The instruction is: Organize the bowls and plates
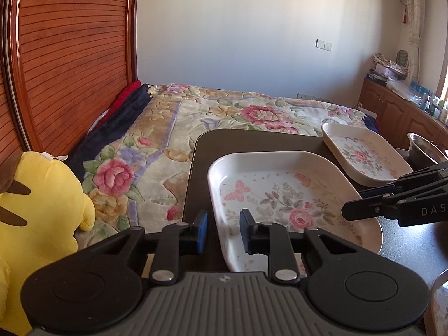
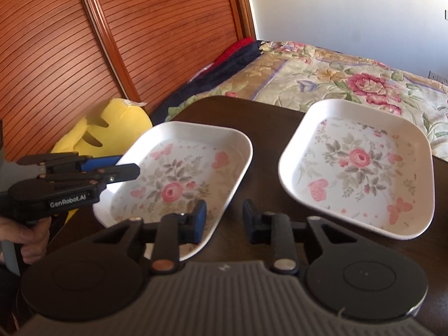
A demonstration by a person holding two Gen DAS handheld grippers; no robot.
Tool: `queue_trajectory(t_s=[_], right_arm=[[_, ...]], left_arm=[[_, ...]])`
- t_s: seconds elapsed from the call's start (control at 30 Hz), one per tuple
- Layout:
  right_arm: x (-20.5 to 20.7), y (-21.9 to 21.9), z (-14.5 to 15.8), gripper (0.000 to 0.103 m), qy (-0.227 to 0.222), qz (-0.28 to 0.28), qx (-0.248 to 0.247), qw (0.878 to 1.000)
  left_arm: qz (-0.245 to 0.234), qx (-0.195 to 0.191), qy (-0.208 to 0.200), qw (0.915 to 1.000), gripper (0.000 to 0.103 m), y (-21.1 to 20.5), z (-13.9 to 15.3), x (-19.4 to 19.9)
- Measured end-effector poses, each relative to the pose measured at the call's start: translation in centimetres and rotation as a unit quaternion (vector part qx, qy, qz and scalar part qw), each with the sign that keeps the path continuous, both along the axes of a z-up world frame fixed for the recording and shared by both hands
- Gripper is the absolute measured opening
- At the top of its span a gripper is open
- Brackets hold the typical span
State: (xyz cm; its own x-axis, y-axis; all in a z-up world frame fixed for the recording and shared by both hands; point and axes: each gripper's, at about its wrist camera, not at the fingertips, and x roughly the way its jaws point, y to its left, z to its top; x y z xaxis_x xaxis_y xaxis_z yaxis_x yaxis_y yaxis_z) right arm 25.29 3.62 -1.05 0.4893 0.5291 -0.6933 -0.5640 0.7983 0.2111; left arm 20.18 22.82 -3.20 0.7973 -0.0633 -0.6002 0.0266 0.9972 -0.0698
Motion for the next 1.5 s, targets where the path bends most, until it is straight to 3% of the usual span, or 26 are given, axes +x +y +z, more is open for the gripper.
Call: queue_trajectory(t_s=[0.53,0.77,1.5], right_arm=[[0.0,0.1,0.1,0.026,0.015,0.017,0.005,1.000],[-0.5,-0.2,0.5,0.026,0.000,0.017,0.000,1.000],[-4.2,-5.7,2.9,0.026,-0.032,-0.013,0.007,0.999]], left_arm=[[-0.002,0.003,0.008,1.0000,0.021,-0.5,0.4,-0.3],[-0.006,0.014,0.002,0.9999,0.021,-1.3,1.1,-0.9],[-0.038,0.027,-0.023,0.9987,0.021,-6.9,3.8,-4.5]])
